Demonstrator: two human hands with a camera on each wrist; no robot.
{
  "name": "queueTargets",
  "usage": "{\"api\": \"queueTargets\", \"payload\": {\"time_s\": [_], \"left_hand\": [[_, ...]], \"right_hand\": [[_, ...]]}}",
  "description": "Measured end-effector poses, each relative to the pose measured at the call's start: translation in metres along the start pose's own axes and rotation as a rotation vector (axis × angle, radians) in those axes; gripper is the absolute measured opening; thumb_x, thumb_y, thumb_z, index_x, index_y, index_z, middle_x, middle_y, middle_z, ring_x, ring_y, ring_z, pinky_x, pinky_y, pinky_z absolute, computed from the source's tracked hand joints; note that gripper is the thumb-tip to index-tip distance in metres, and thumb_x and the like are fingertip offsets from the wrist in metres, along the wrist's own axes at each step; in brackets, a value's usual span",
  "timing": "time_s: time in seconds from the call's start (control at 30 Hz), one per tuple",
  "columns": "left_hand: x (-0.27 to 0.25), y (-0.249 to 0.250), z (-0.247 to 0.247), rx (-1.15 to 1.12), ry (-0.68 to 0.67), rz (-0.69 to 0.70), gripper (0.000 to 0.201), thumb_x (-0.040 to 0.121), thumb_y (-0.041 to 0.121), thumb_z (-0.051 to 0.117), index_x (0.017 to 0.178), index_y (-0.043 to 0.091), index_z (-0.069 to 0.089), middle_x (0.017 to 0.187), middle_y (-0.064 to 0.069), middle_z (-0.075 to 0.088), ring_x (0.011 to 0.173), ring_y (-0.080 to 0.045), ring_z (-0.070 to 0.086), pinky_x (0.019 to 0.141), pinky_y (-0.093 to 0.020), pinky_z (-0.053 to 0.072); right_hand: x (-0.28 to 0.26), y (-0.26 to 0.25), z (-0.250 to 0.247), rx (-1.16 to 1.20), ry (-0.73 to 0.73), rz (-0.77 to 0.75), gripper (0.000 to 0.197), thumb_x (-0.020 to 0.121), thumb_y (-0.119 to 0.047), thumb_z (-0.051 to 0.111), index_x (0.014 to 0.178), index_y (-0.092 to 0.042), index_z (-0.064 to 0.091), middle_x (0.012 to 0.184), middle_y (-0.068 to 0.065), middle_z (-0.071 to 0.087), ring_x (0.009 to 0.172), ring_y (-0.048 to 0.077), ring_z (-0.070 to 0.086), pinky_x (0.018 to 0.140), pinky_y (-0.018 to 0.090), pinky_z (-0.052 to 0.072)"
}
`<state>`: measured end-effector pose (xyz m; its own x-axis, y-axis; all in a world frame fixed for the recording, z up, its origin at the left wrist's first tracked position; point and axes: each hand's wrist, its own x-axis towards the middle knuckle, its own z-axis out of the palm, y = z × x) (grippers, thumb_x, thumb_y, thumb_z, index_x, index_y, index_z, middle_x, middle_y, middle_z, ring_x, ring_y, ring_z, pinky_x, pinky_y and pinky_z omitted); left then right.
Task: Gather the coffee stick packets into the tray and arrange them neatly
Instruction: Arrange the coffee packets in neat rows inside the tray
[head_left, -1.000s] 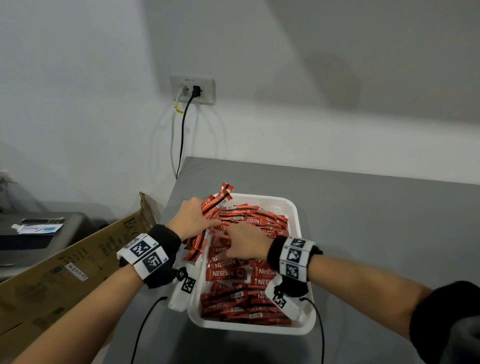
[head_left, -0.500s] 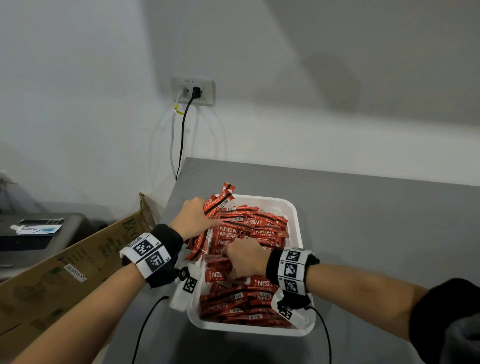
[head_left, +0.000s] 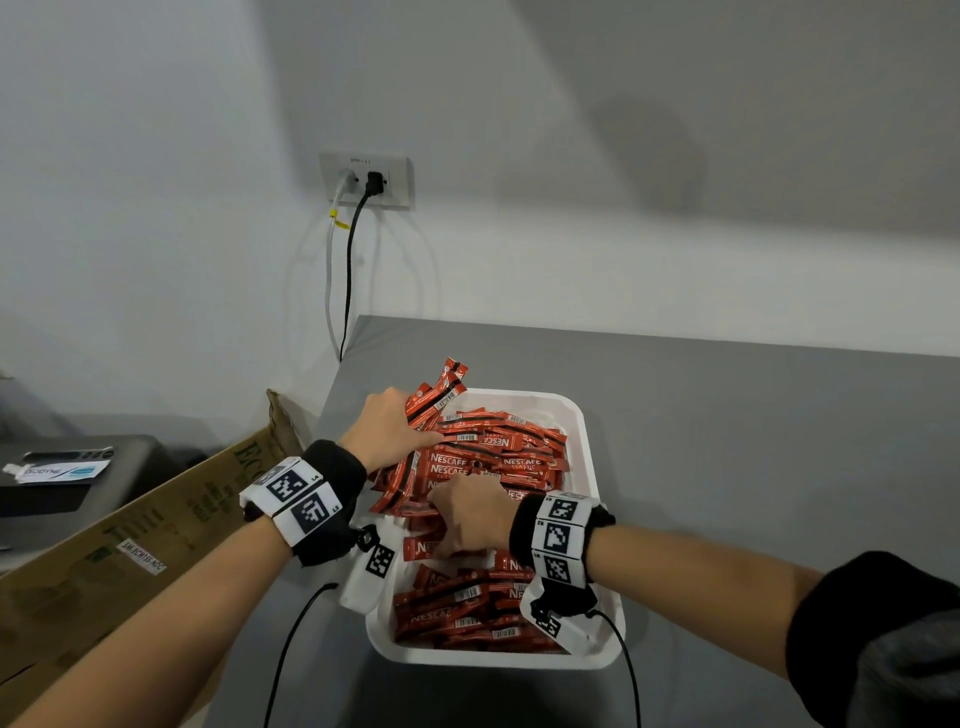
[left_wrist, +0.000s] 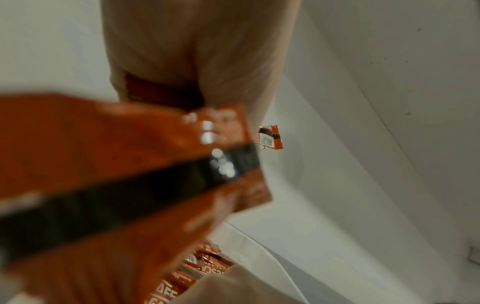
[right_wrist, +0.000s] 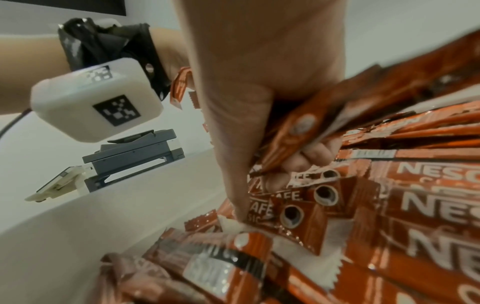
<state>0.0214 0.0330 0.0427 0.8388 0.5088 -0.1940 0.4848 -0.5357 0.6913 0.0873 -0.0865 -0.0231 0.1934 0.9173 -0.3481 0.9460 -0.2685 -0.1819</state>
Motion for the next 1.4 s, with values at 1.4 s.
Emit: {"api": "queueTargets", "payload": {"time_s": [1.4], "left_hand": [[-0.005,-0.010,-0.002,0.000,0.080,0.021,0.017,0.083,0.021,0.069,0.081,0.015,0.054,0.067,0.008,0.054,0.059,0.000,0.052,0.049,-0.009,0.037]], "right_hand": [[-0.015,0.020,-0.014,0.098,0.044,0.034,0.025,0.086,-0.029,0.065,0.105,-0.013,0.066,0.097,0.004,0.069,0.088,0.021,0.065,0.076,0.031,0.053]]}}
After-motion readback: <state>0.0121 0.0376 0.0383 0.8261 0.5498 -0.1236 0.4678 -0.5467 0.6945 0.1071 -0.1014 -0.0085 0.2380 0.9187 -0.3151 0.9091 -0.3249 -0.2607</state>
